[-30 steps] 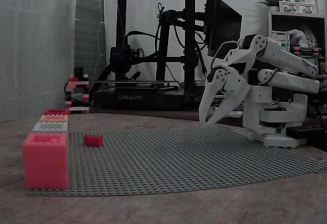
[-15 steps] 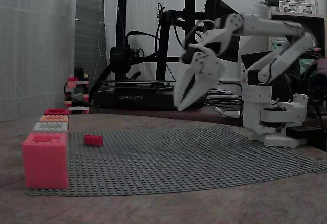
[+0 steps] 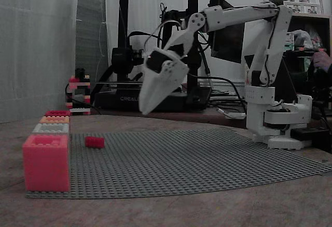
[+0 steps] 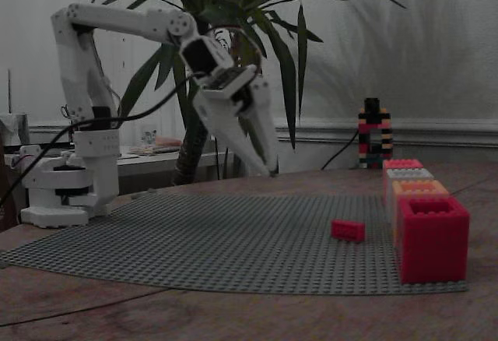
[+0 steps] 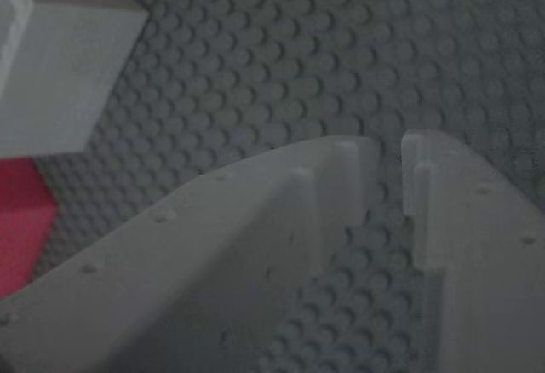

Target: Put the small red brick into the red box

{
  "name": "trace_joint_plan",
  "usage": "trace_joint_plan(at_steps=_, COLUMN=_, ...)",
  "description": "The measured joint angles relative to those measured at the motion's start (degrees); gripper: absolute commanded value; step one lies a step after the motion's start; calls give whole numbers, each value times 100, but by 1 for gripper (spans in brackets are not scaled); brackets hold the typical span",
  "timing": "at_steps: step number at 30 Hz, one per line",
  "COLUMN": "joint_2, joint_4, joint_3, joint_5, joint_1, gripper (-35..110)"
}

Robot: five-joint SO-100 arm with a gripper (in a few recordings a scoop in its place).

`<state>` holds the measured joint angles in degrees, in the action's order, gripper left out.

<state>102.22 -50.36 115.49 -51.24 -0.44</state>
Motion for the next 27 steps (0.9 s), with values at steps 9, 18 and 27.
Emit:
trace_joint_plan(at_steps=9, joint_2=-1327, joint_4=431, joint_3=-914, joint_5=-782, joint_1=255, gripper=3)
trace_joint_plan(at_steps=18, joint_2=-2347, joint_4=659, joint_3=-1644, joint_5=-1512, joint_1=510, gripper=12)
trace_joint_plan(at_steps=27, joint_2=-2892, joint_4=993, joint_3=-1969, joint_5=-1477, joint_1=519, gripper=22)
